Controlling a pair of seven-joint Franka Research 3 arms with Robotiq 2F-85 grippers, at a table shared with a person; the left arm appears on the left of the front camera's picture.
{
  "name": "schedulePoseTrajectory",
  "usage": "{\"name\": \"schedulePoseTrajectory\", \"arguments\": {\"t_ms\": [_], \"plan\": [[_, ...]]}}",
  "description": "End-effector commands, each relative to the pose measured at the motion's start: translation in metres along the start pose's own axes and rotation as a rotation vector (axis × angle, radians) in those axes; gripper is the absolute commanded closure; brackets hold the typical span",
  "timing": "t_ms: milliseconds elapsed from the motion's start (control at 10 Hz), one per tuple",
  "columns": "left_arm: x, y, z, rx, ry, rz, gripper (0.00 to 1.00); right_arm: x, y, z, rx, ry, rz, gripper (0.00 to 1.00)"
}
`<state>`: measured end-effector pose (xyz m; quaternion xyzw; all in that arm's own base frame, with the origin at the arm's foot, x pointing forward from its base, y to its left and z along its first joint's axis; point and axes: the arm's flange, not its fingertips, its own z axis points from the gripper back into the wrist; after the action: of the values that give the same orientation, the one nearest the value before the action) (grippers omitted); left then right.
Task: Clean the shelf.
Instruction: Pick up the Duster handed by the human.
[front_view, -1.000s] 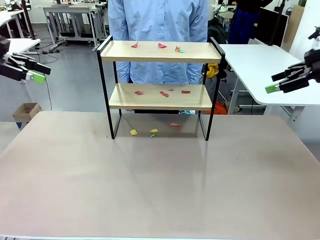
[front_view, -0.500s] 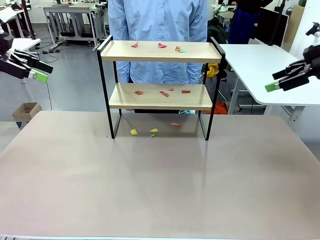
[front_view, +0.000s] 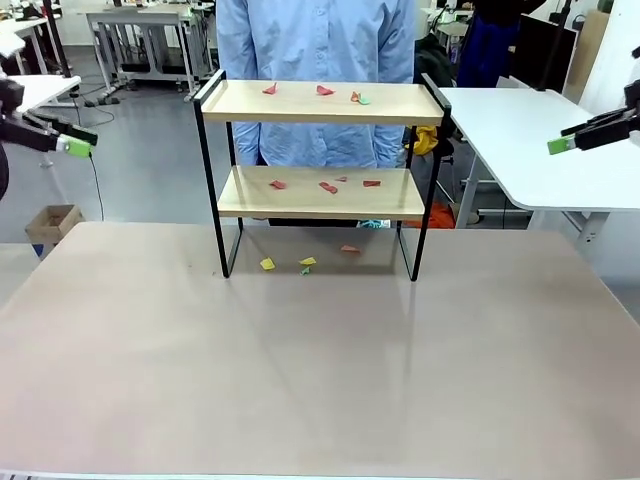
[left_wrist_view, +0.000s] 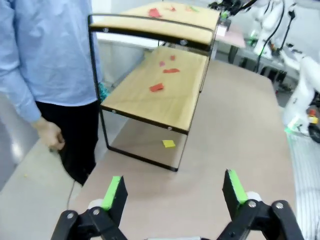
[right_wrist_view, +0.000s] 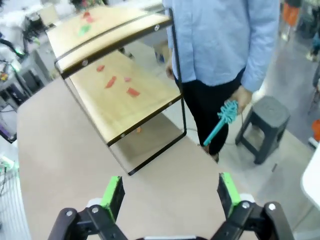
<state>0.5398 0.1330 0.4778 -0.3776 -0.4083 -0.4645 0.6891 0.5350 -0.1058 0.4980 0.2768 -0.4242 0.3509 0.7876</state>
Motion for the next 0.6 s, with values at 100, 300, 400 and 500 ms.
{"name": "schedulePoseTrajectory", "arguments": {"t_ms": [100, 300, 400, 500], "plan": [[-0.035, 0.059, 0.011, -0.108, -0.152, -0.136, 0.0, -0.03, -0.081, -0.036, 0.137, -0.101, 0.128, 0.0], [-0.073, 0.073, 0.0, -0.139, -0.241, -0.251, 0.0, -0.055, -0.101, -0.05, 0.213, -0.16, 0.21, 0.0], [-0.086, 0.077, -0.003, -0.136, -0.278, -0.306, 0.0, -0.066, -0.103, -0.054, 0.245, -0.201, 0.231, 0.0], [-0.098, 0.077, -0.006, -0.128, -0.3, -0.362, 0.0, -0.075, -0.102, -0.057, 0.257, -0.236, 0.26, 0.0]]}}
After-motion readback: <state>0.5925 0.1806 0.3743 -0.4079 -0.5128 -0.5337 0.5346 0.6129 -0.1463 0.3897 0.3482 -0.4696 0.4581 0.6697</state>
